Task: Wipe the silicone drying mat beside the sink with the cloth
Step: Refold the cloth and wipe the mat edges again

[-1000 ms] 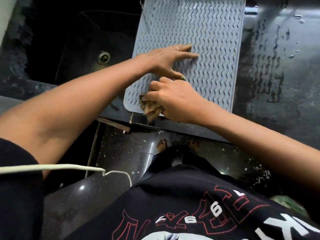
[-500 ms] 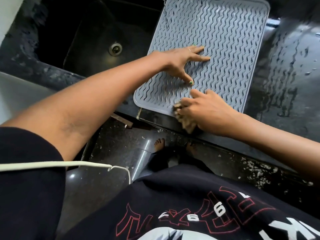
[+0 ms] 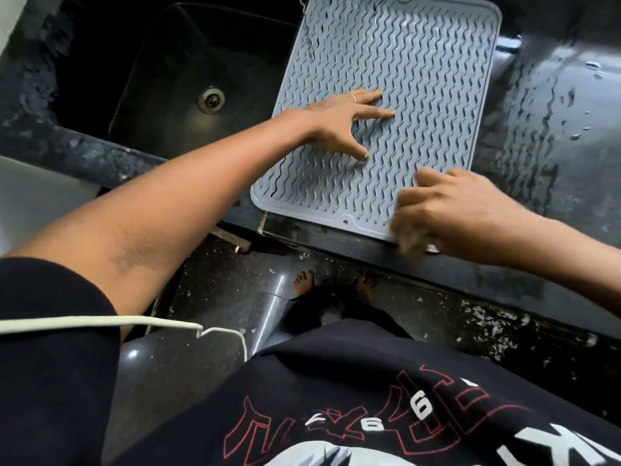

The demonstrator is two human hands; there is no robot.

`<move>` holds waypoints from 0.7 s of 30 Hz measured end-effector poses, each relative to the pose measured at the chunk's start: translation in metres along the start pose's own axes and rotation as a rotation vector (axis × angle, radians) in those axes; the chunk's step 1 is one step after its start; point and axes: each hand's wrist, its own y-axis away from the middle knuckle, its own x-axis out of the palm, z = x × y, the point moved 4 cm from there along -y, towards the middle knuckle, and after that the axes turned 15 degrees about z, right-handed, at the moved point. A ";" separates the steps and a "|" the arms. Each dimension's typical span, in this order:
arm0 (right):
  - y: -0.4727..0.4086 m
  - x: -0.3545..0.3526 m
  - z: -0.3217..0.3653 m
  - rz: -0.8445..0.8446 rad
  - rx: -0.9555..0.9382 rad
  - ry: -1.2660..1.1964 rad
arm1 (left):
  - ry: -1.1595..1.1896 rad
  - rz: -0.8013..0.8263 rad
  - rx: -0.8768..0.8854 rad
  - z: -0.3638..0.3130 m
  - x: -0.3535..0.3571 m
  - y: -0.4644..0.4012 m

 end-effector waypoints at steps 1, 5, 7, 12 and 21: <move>-0.014 -0.009 0.010 -0.123 -0.056 -0.049 | 0.021 -0.014 0.002 0.000 0.000 0.000; -0.093 -0.033 0.056 -0.313 -0.144 0.003 | 0.059 -0.047 -0.010 -0.001 -0.005 0.000; -0.123 -0.034 0.064 -0.278 -0.124 0.078 | 0.044 -0.045 -0.014 -0.003 -0.007 0.001; -0.115 -0.023 0.051 -0.315 -0.153 -0.041 | -0.012 -0.077 -0.021 -0.003 -0.004 0.001; 0.001 0.036 -0.002 -0.112 -0.058 -0.140 | 0.000 -0.149 0.002 -0.004 0.003 0.003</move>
